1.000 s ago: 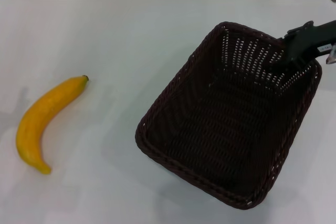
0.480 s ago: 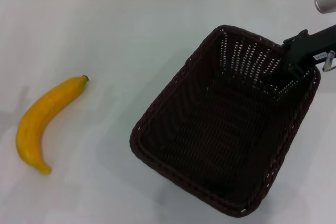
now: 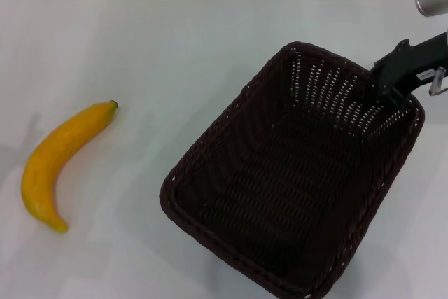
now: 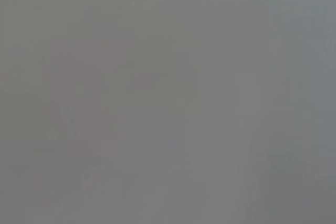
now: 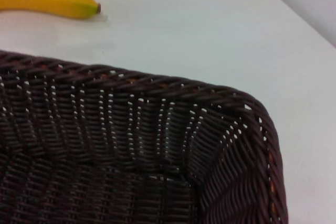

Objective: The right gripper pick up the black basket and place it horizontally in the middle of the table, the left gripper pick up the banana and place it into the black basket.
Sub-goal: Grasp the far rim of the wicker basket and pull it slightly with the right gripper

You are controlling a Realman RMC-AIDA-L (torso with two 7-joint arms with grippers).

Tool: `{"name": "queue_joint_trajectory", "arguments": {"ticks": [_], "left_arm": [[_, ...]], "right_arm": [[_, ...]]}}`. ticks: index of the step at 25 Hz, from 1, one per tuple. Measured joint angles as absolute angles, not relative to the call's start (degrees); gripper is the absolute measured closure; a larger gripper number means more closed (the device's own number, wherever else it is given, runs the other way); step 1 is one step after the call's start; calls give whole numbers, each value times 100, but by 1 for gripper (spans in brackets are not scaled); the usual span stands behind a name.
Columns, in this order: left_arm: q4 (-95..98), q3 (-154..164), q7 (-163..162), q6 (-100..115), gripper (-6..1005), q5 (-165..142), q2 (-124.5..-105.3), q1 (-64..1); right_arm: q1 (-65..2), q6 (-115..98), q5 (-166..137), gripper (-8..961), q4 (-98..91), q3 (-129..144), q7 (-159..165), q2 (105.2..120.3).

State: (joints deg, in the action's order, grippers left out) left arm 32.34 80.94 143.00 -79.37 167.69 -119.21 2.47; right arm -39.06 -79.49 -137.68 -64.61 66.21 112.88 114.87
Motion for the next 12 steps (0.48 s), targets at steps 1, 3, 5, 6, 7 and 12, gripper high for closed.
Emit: {"name": "queue_joint_trajectory", "arguments": {"ticks": [1,3,5,6,7,12], "left_arm": [[3234,8094,14300,-7936,138,16769,-11920,243],[3234,8094,14300,-7930,138,16769,-11920,237],[3234,8094,14300,-7923,138,16769,-11918,237],[3234,8094,14300,-7919,138,16769,-11918,237],[3234,8094,14300,-7915,138,16769,-11918,237],[3234,8086,14300,-7917,138,16769,-11918,237]], "right_arm": [[-3913,-7948,-13791,485,-6467,6645,11320,11487],[-3939,-7951,-13885,564,-6468,6675,11390,11486],[-3949,-7963,-13935,619,-6477,6687,11448,11486],[-3951,-7972,-13952,646,-6486,6690,11481,11486],[-3953,-7992,-13962,674,-6499,6702,11517,11485],[-4000,-8136,-14067,731,-6582,6767,11610,11475]]}}
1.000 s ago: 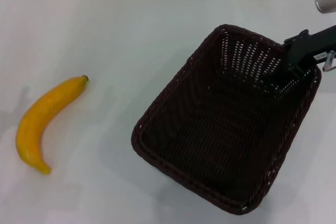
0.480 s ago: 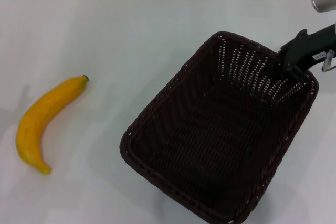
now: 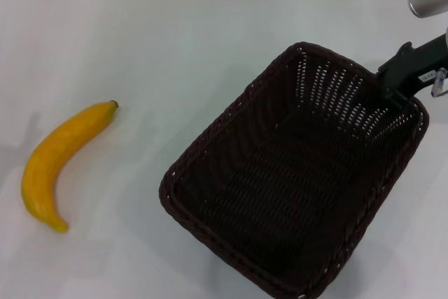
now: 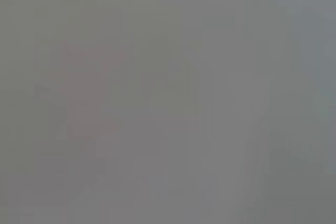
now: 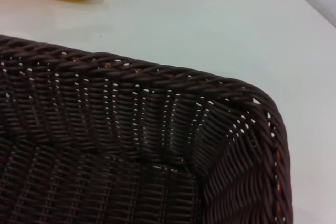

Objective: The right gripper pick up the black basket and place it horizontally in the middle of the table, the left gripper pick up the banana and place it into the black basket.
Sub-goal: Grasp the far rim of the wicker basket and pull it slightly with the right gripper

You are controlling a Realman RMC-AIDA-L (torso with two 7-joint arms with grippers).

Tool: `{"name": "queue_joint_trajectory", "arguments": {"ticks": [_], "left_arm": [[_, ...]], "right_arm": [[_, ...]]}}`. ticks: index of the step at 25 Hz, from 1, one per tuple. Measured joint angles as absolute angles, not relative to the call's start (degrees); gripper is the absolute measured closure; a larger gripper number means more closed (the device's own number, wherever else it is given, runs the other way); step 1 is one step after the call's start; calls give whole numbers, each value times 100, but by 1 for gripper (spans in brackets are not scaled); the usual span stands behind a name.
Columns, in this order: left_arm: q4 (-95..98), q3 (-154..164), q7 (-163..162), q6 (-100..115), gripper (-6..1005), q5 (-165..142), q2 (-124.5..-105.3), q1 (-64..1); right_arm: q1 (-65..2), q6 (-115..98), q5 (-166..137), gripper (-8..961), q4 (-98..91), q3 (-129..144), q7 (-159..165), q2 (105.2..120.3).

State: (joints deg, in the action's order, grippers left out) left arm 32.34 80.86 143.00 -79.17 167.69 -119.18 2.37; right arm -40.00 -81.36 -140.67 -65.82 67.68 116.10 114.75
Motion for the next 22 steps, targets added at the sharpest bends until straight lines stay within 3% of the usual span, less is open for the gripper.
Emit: {"name": "queue_joint_trajectory", "arguments": {"ticks": [22], "left_arm": [[3183,8085,14300,-7945,138,16753,-11917,221]], "right_arm": [[-3318,-8188,-13790,770,-7584,6652,13860,11513]]}}
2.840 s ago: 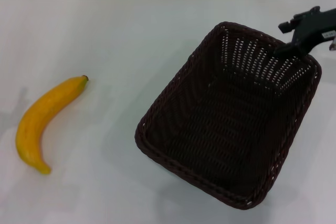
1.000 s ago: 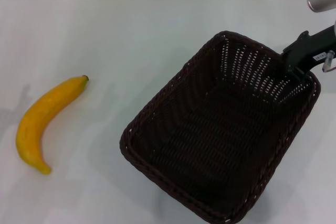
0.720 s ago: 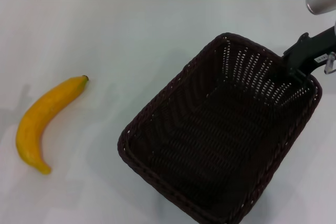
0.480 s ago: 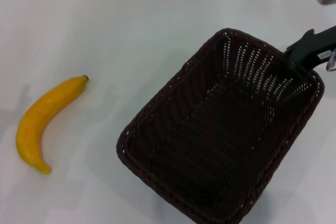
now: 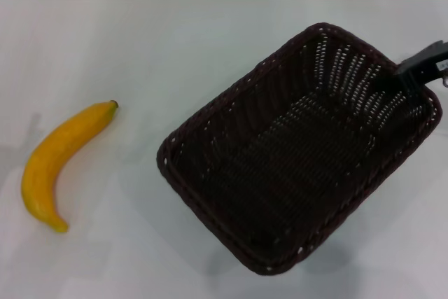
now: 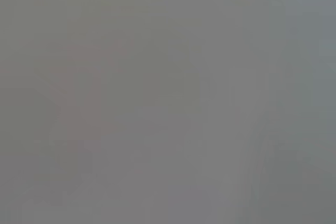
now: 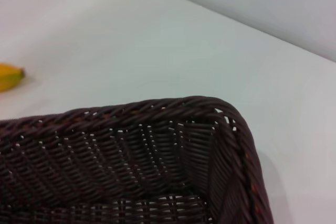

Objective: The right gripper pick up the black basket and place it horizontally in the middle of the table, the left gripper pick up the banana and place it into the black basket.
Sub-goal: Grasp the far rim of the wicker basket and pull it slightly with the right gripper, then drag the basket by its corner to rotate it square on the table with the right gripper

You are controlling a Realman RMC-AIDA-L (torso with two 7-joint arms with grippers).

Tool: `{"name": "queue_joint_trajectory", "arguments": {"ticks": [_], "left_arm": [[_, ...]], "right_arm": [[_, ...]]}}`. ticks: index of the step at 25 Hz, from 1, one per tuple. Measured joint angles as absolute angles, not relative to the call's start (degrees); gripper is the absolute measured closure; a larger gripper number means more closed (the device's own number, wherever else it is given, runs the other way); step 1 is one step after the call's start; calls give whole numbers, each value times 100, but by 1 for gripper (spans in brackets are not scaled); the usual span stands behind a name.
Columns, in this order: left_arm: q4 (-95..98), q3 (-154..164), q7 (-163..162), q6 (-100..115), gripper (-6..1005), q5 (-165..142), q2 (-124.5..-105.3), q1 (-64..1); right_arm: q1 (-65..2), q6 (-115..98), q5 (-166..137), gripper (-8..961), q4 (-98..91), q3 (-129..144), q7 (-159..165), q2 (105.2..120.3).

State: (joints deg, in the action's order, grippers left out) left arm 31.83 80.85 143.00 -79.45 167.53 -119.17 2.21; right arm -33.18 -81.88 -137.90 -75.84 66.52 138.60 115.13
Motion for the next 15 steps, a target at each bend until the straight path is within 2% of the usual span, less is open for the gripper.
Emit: {"name": "queue_joint_trajectory", "arguments": {"ticks": [15], "left_arm": [[3080,8086,14279,-7947,137,16751,-11891,92]], "right_arm": [[-2745,-8470,-12719,799,-8187,6261,14943,11528]]}}
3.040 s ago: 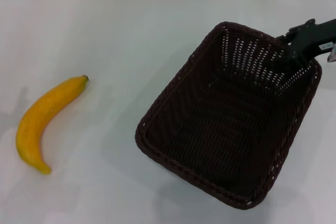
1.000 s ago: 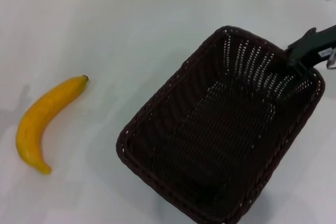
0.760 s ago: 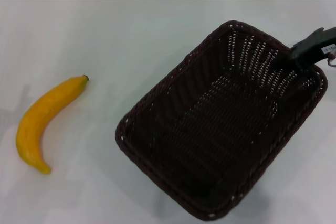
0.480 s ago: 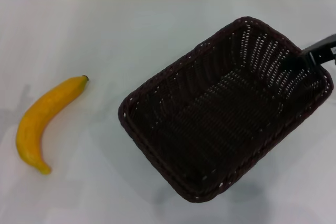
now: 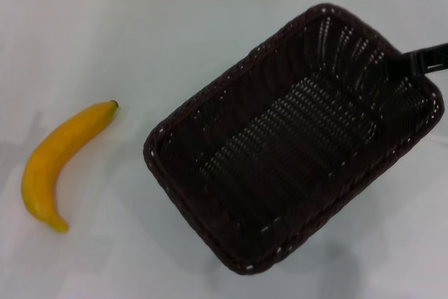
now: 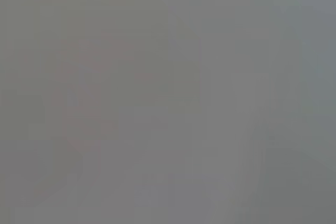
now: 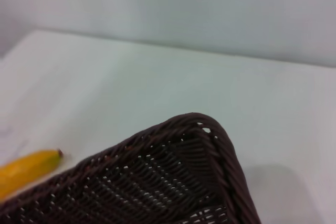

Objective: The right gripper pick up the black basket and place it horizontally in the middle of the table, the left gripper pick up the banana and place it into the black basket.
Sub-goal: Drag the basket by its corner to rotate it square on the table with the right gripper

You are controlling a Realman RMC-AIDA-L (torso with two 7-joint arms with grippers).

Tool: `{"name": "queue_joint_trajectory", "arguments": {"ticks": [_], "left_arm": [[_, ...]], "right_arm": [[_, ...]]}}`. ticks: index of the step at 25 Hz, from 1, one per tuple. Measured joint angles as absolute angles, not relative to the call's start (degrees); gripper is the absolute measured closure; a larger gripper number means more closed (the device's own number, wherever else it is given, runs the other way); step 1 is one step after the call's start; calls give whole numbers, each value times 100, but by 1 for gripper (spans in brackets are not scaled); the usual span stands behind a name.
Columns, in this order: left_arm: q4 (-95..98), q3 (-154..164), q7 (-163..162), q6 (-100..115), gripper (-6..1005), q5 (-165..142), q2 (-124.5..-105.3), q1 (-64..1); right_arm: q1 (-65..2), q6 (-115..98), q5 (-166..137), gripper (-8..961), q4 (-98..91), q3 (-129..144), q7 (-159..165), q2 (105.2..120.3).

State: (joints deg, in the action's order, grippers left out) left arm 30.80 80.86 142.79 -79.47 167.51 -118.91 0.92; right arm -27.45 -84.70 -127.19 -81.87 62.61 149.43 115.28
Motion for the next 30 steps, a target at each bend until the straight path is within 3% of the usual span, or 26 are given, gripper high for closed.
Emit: {"name": "queue_joint_trajectory", "arguments": {"ticks": [15,21,30], "left_arm": [[3071,8086,14237,-7900,138,16752,-11889,-5],[2938,8009,14238,-7896,138,16760,-11862,-77],[2859,7802,14217,-7953,137,16737,-11864,-60]], "right_arm": [[-2301,-8184,-11667,798,-7947,5778,15082,11543],[-1787,-7289,-10991,798,-7892,6595,15073,11570],[-1586,-6054,-10508,798,-7772,7746,15066,11561]]}}
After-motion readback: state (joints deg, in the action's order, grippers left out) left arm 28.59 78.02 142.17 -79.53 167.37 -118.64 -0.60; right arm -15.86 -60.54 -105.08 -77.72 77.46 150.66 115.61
